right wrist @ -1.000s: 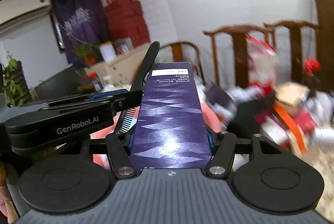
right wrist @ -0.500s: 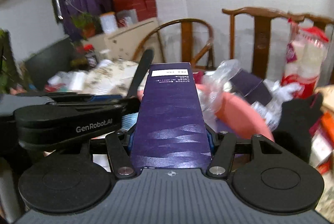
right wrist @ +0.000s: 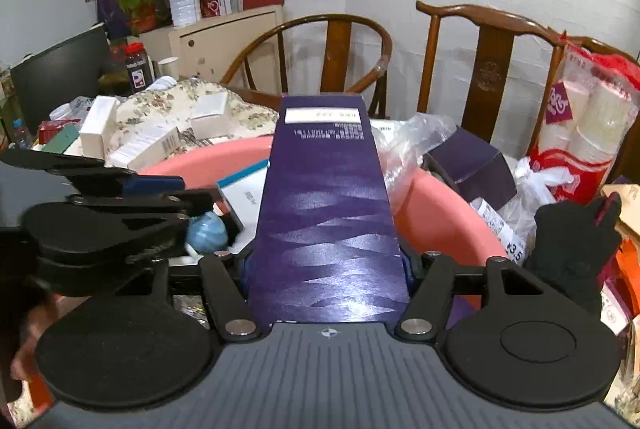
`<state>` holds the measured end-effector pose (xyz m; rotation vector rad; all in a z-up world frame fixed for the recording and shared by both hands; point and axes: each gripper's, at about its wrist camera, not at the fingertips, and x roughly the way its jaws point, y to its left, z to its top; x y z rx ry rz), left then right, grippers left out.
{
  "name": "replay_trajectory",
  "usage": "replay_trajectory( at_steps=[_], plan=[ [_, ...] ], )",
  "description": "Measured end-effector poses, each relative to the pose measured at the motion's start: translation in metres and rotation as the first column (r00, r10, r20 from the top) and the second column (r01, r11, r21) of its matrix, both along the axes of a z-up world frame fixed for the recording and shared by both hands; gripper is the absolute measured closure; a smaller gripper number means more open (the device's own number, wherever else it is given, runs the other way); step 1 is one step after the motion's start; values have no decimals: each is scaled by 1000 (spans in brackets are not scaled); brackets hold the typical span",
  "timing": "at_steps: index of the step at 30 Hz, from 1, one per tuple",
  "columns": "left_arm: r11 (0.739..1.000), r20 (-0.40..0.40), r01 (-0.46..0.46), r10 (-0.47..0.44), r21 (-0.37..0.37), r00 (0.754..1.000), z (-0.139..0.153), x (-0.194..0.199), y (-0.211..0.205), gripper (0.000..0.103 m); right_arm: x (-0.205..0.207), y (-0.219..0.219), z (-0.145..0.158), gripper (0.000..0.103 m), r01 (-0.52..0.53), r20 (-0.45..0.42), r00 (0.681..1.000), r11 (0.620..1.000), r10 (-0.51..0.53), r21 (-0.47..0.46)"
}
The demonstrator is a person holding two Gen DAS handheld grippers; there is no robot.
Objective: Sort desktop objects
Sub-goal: 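Open the left tool over the pink basin while the right tool releases the purple box into it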
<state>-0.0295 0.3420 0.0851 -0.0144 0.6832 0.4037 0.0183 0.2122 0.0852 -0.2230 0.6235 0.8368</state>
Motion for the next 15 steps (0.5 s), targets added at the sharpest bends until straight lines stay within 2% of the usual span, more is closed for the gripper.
replay_trajectory(
  at_steps=[3, 7, 9, 10, 12, 15],
  plan=[
    [999, 12, 17, -17, -46, 1000, 3, -5, 0, 73, 6, -8, -4, 30, 0, -35, 999, 1000, 0, 19],
    [999, 45, -14, 15, -29, 999, 9, -17, 1, 58, 7, -26, 1, 22, 24, -55, 998, 996, -20, 80],
    [1000, 67, -25, 26, -18, 997, 15, -25, -1, 56, 4, -37, 8, 18, 34, -39, 999, 993, -30, 115],
    [1000, 77, -29, 30, -8, 997, 18, -29, -3, 49, 3, -44, 12, 17, 36, -31, 999, 990, -32, 136],
    [998, 107, -51, 49, 23, 993, 27, -38, -8, 42, 1, -58, 22, 17, 46, -38, 998, 983, -40, 177],
    [997, 133, -58, 51, 51, 990, 39, -53, -17, 39, 0, -80, 34, 17, 46, -62, 998, 973, -32, 227]
  ],
)
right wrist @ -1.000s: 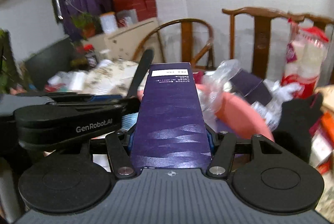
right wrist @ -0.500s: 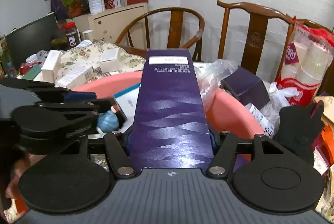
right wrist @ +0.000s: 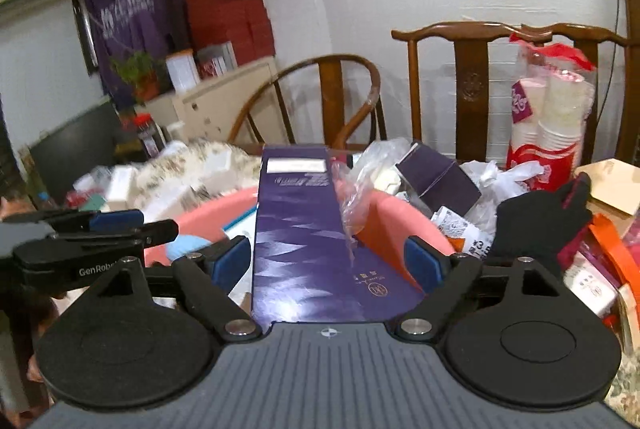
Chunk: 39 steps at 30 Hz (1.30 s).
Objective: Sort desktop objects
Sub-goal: 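Open the left tool over the pink basin while the right tool releases the purple box into it, then move the right tool down to the black pen and close on it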
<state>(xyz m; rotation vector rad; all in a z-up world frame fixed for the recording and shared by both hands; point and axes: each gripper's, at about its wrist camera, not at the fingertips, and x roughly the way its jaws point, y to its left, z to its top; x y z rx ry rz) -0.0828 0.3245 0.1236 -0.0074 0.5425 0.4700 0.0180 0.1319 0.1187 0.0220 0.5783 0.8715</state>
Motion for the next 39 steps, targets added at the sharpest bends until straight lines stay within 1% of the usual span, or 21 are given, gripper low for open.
replay_trajectory(
  at_steps=[2, 5, 6, 8, 9, 12, 14, 17, 20, 23, 24, 25, 28, 29, 31, 32, 34, 35, 36, 37, 39],
  plan=[
    [1000, 18, -3, 3, 8, 1000, 8, -10, -8, 37, -5, -21, 6, 17, -2, -2, 1000, 999, 2, 32],
    [1000, 55, 30, -30, 4, 998, 18, -27, -31, 33, -13, -59, 9, 17, 5, 7, 1000, 999, -6, 52],
    [999, 67, 52, -52, 7, 996, 19, -32, -42, 33, -16, -73, 7, 17, 9, 9, 1000, 999, -9, 50],
    [992, 87, 124, -126, 24, 988, 22, -39, -72, 27, -21, -104, -1, 17, 34, 12, 999, 999, -34, 35],
    [987, 95, 154, -157, 36, 983, 22, -41, -87, 22, -22, -119, -8, 17, 53, 12, 998, 998, -54, 24],
    [963, 102, 261, -266, 65, 958, 16, -36, -141, 20, -21, -163, -32, 17, 116, -3, 993, 993, -117, -21],
    [945, 104, 322, -326, 56, 940, 7, -28, -172, 20, -17, -188, -52, 17, 183, -16, 983, 982, -184, -54],
    [914, 98, 405, -405, 28, 909, -15, -8, -210, 20, -3, -214, -82, 17, 249, -105, 961, 966, -256, -75],
    [897, 101, 441, -440, 15, 892, -41, 8, -230, 20, 2, -214, -105, 17, 245, -184, 949, 965, -258, -91],
    [899, 95, 437, -437, 20, 894, -67, 15, -234, 19, 1, -195, -117, 17, 205, -212, 952, 973, -222, -102],
    [900, 103, 434, -435, 31, 895, -72, 15, -232, 22, 0, -187, -119, 17, 192, -217, 954, 976, -209, -98],
    [905, 124, 423, -426, 45, 896, -74, 12, -227, 18, 1, -179, -119, 17, 181, -222, 955, 979, -197, -92],
    [919, 214, 390, -392, 53, 895, -71, -2, -208, 14, 1, -157, -122, 18, 167, -228, 957, 982, -182, -85],
    [921, 234, 386, -388, 56, 892, -67, -7, -203, 13, 1, -150, -124, 19, 165, -224, 958, 982, -181, -92],
    [920, 276, 385, -390, 74, 879, -61, -16, -196, 7, 0, -137, -126, 20, 162, -211, 960, 981, -182, -109],
    [926, 291, 372, -376, 69, 880, -58, -19, -193, 5, 1, -129, -128, 24, 165, -205, 960, 978, -188, -126],
    [945, 296, 322, -326, 64, 898, -57, -18, -192, 7, 3, -116, -132, 36, 167, -214, 957, 974, -197, -151],
    [951, 287, 300, -308, 73, 907, -58, -15, -191, 7, 5, -111, -135, 46, 158, -243, 951, 976, -192, -150],
    [953, 278, 295, -302, 67, 912, -59, -13, -189, 7, 7, -108, -138, 52, 167, -253, 946, 973, -204, -159],
    [953, 271, 301, -301, 44, 914, -60, -10, -186, 7, 5, -107, -137, 56, 188, -229, 947, 966, -226, -177],
    [937, 267, 349, -331, -22, 905, -60, -10, -180, 6, 4, -112, -137, 88, 233, -212, 937, 949, -278, -213]
  ],
)
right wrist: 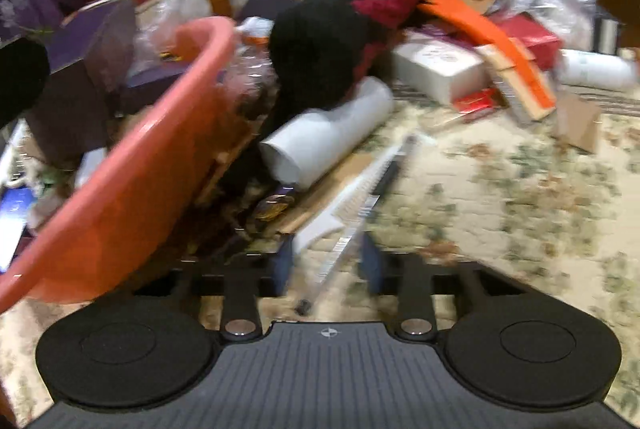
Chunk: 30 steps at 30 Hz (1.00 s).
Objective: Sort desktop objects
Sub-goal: 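Move the right tool down to the black pen and close on it, then lift the black pen with the right tool while the left tool approaches the white comb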
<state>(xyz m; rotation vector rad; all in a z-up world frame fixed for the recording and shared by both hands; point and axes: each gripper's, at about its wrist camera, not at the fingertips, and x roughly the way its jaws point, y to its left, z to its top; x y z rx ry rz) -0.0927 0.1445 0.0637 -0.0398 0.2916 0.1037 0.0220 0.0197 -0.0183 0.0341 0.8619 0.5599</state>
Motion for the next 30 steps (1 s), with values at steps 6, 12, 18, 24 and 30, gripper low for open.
replay_trajectory(
  at_steps=[6, 12, 18, 24, 30],
  plan=[
    [997, -28, 81, -81, 5, 996, -9, 1, -17, 4, -3, -59, 1, 95, 52, -19, 999, 999, -51, 13],
    [967, -161, 48, -7, 251, 987, -35, 21, -69, 3, -3, -107, 1, 95, 76, 1, 997, 997, -76, 12],
    [887, -226, 57, 54, 458, 973, -54, 42, -107, 3, -6, -121, 0, 95, 39, 26, 999, 999, -40, 24],
    [893, -367, 178, -16, 413, 930, -58, 72, -121, 5, 0, -135, -1, 94, 30, -9, 1000, 999, -30, 35],
    [897, -474, 153, 69, 415, 878, -64, 108, -105, 12, 1, -136, -1, 94, 37, -20, 999, 998, -36, 49]
  ],
)
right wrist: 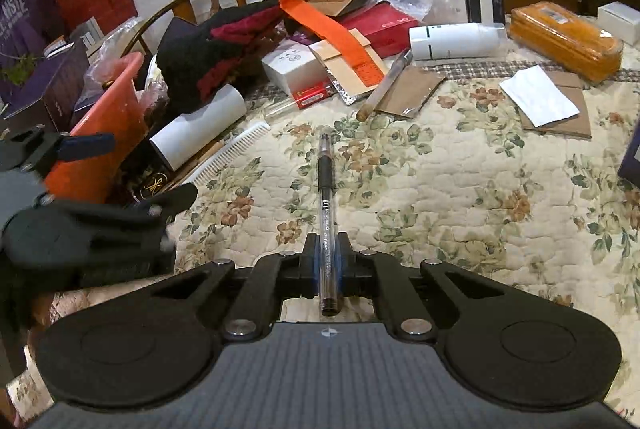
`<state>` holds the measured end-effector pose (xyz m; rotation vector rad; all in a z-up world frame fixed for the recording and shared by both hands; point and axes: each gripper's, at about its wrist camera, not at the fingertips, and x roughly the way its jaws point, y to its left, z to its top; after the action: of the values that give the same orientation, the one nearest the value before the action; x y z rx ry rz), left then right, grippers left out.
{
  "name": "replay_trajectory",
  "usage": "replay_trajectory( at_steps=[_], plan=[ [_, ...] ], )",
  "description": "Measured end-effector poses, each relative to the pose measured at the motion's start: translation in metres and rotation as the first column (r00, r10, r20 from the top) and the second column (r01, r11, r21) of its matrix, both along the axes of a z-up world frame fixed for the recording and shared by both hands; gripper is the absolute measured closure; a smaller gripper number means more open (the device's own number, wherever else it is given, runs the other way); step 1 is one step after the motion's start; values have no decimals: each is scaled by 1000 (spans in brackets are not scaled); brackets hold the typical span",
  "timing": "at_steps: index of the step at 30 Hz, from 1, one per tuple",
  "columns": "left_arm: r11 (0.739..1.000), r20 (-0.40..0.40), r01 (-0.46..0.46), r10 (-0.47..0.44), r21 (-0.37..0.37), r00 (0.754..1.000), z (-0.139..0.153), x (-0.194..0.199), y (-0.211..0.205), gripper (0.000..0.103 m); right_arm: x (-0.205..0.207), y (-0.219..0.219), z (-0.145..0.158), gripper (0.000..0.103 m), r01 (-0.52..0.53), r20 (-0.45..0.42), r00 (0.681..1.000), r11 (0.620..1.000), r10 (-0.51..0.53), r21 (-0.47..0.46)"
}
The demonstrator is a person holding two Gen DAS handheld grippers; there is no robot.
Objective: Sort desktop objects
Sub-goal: 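Lift the black pen with the right tool while the left tool approaches the white comb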
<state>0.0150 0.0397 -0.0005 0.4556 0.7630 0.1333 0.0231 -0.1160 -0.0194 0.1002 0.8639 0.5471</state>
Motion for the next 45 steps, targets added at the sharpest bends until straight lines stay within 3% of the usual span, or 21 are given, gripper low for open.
replay_trajectory(
  at_steps=[6, 8, 9, 11, 15, 18, 23, 27, 35, 39, 42, 43, 45],
  plan=[
    [999, -167, 32, -30, 7, 985, -3, 27, -10, 24, 5, -8, -2, 94, 5, -37, 999, 999, -3, 52],
    [998, -231, 47, -53, -30, 971, -6, 34, -8, 36, 9, -12, -3, 94, 6, -60, 998, 997, -1, 79],
    [999, -239, 39, -44, -25, 970, -7, 37, -7, 40, 11, -14, -3, 95, 6, -70, 998, 996, 0, 90],
    [1000, -234, 14, -16, -9, 972, -8, 39, -2, 37, 13, -17, -4, 95, 11, -87, 996, 994, -1, 110],
    [997, -274, -4, -19, -83, 961, -12, 48, 12, 43, 14, -18, -4, 95, 12, -90, 996, 994, -2, 113],
    [991, -274, -3, -34, -136, 961, -11, 50, 20, 44, 14, -18, -4, 95, 14, -94, 996, 993, -3, 119],
    [974, -278, -12, -53, -227, 959, -9, 50, 28, 56, 15, -19, -5, 95, 20, -99, 995, 991, -7, 130],
    [974, -262, -11, -50, -227, 964, -11, 46, 28, 59, 16, -20, -5, 95, 25, -104, 995, 990, -11, 139],
    [952, -238, -116, 48, -283, 970, -12, 29, 27, 59, 16, -20, -5, 94, 26, -102, 995, 990, -12, 138],
    [956, -204, -129, 76, -262, 976, -14, 24, 21, 58, 16, -20, -5, 93, 27, -103, 995, 989, -12, 143],
    [958, -176, -142, 100, -247, 979, -15, 23, 20, 80, 16, -20, -5, 92, 28, -103, 995, 989, -13, 146],
    [959, -167, -150, 111, -242, 980, -15, 20, 19, 93, 16, -20, -5, 92, 28, -102, 995, 989, -13, 145],
    [956, -160, -154, 117, -248, 980, -13, 11, 18, 103, 16, -20, -5, 92, 27, -103, 995, 989, -12, 146]
  ],
)
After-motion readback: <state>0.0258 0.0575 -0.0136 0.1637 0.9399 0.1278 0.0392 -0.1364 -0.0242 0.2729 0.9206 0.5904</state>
